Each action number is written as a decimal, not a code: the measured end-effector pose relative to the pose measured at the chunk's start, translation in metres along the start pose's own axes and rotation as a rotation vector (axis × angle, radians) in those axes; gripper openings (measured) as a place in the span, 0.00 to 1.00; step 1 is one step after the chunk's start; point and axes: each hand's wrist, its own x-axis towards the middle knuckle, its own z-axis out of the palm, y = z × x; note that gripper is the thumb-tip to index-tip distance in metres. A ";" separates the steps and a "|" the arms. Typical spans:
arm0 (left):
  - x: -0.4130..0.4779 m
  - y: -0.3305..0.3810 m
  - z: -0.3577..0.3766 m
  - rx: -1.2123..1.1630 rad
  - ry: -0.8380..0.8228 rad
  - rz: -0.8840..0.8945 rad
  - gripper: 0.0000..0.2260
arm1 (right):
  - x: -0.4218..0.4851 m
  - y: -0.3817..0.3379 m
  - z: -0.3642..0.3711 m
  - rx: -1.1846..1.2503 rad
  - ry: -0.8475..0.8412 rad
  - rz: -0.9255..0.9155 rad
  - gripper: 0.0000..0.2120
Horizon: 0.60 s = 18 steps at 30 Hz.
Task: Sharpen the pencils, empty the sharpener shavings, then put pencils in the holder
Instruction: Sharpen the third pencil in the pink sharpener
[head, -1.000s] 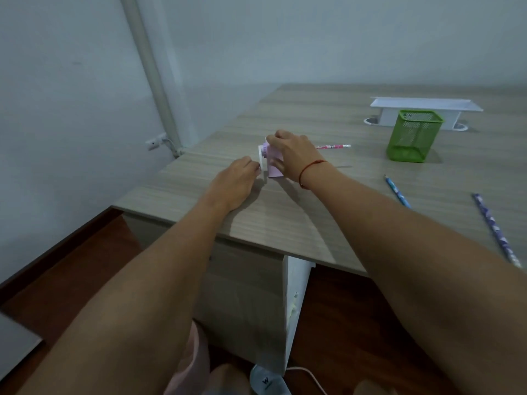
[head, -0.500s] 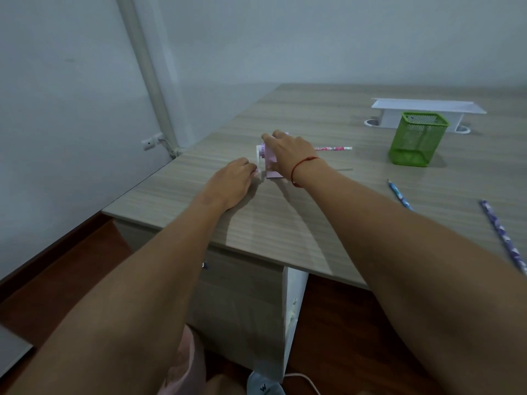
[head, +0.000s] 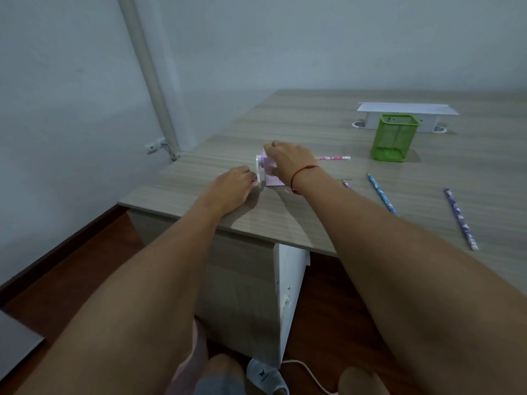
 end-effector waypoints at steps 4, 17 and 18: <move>0.015 -0.010 0.007 0.033 -0.069 0.014 0.14 | 0.006 0.004 0.002 -0.008 -0.002 -0.032 0.15; 0.078 -0.037 -0.024 0.108 0.120 0.073 0.09 | 0.016 -0.002 -0.001 -0.032 -0.016 -0.009 0.17; 0.072 -0.035 -0.026 0.101 0.151 0.067 0.09 | 0.016 -0.004 -0.002 -0.032 -0.024 0.000 0.16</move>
